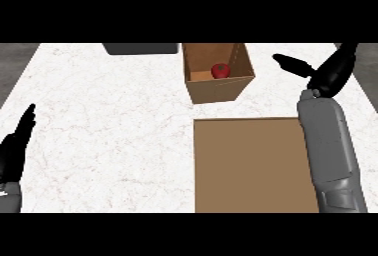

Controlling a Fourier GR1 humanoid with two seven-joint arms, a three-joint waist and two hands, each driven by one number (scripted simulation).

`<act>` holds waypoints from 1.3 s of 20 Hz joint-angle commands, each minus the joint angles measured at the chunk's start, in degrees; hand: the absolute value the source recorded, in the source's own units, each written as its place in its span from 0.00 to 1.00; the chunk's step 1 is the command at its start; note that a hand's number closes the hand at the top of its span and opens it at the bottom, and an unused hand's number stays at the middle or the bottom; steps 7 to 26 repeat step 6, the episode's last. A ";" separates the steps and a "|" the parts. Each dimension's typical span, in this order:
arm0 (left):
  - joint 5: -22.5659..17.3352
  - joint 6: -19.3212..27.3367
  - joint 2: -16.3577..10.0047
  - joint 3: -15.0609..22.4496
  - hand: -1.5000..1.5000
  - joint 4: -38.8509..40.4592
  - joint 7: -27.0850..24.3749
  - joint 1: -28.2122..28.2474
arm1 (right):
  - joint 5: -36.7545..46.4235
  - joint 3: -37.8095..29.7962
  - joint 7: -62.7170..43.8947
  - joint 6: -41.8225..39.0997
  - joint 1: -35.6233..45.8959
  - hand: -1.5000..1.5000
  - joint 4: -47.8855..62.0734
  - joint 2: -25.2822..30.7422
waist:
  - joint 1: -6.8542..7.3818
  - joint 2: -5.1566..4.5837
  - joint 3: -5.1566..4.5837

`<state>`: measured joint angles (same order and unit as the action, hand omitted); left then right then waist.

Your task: Pick the tomato from the tray and place it in the cardboard box

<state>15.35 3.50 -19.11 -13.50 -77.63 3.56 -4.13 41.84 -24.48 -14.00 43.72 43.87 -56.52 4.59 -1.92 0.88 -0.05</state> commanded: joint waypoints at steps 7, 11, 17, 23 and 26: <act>-0.31 0.03 0.34 -0.62 0.50 0.52 -1.07 0.41 | 0.33 7.92 -8.01 -15.78 -27.16 0.00 -32.96 -1.95 | -0.26 -0.13 -0.04; -0.31 0.03 0.34 -0.62 0.50 0.52 -1.07 0.41 | 0.33 7.92 -8.01 -15.78 -27.16 0.00 -32.96 -1.95 | -0.26 -0.13 -0.04; -0.31 0.03 0.34 -0.62 0.50 0.52 -1.07 0.41 | 0.33 7.92 -8.01 -15.78 -27.16 0.00 -32.96 -1.95 | -0.26 -0.13 -0.04; -0.31 0.03 0.34 -0.62 0.50 0.52 -1.07 0.41 | 0.33 7.92 -8.01 -15.78 -27.16 0.00 -32.96 -1.95 | -0.26 -0.13 -0.04; -0.31 0.03 0.34 -0.62 0.50 0.52 -1.07 0.41 | 0.33 7.92 -8.01 -15.78 -27.16 0.00 -32.96 -1.95 | -0.26 -0.13 -0.04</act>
